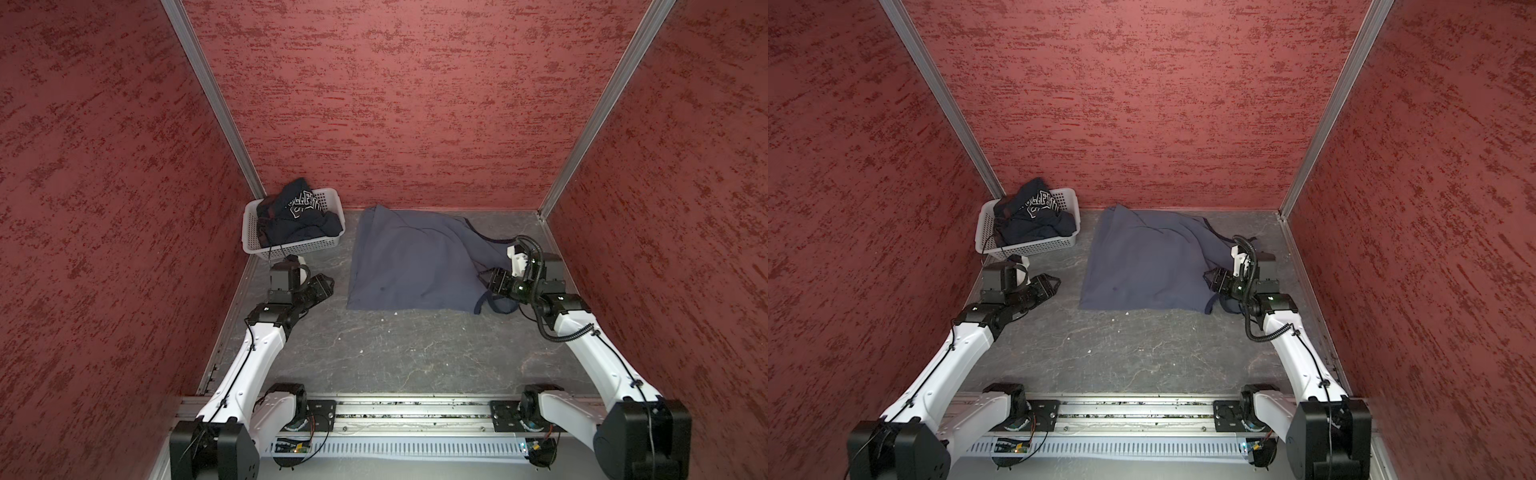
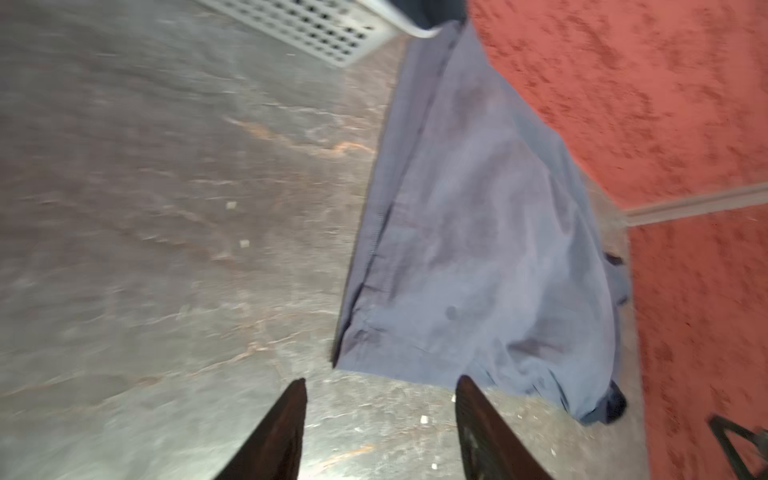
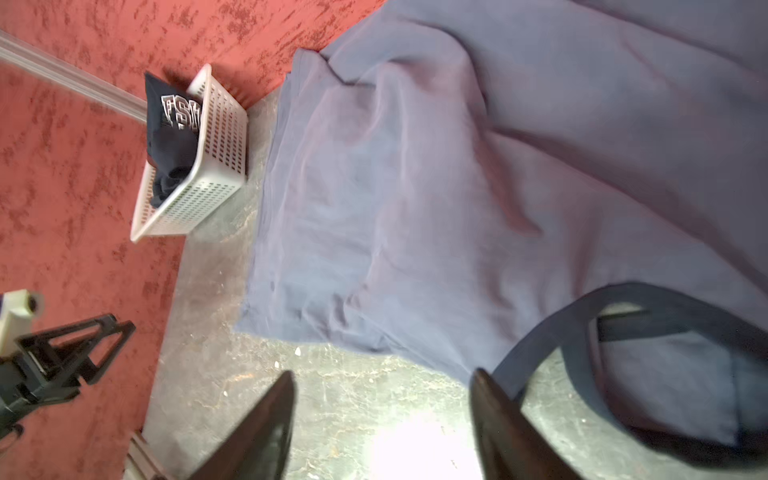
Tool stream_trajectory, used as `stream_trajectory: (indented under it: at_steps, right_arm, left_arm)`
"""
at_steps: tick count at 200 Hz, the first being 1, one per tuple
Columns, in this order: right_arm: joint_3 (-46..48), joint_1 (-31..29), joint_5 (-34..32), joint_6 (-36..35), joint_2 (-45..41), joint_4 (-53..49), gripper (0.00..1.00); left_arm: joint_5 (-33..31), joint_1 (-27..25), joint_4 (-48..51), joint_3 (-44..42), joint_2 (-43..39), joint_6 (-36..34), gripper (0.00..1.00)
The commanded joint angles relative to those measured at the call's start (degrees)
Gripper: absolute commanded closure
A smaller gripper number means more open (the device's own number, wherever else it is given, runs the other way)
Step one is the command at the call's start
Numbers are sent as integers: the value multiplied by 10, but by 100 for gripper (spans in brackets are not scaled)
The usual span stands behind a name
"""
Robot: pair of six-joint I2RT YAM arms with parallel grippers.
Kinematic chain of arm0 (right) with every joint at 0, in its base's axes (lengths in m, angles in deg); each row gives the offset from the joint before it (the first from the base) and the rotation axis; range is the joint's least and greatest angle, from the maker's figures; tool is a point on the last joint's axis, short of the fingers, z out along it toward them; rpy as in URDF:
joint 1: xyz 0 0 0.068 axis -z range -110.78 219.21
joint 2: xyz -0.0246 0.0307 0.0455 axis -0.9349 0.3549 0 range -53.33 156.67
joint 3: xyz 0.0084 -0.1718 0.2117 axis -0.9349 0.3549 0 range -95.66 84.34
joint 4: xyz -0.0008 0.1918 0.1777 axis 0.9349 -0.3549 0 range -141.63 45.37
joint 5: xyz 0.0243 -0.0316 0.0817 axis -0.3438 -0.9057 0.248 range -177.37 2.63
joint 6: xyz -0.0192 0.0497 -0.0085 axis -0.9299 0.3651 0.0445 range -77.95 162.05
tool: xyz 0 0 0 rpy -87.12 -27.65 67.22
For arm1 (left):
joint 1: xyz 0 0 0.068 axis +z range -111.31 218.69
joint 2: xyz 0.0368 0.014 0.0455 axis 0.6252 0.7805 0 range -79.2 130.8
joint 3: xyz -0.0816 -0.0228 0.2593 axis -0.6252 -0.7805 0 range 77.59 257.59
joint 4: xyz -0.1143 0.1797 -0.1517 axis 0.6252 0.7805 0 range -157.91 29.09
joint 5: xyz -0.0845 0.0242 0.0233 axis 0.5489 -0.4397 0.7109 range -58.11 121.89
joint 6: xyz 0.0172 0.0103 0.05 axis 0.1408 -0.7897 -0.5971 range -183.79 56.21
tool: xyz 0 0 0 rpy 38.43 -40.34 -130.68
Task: Fold and stack the tank tops
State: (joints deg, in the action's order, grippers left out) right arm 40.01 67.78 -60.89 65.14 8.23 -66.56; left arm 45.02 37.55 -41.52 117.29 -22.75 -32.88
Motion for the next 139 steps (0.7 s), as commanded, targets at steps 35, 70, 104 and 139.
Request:
stream_trajectory:
  at_steps: [35, 70, 104, 139]
  right_arm:
    - [-12, 8, -229, 59, -68, -99, 19]
    - [83, 41, -267, 132, -74, -71, 23]
    - [128, 68, -267, 158, -23, -23, 27]
    - [155, 86, -257, 176, 37, 34, 32]
  left_arm:
    - [-38, -98, -8, 73, 69, 19, 35]
    - [-52, -179, -55, 125, 206, 31, 35]
    - [-31, -196, -91, 169, 328, 40, 34]
    - [-15, -196, -118, 194, 408, 47, 34]
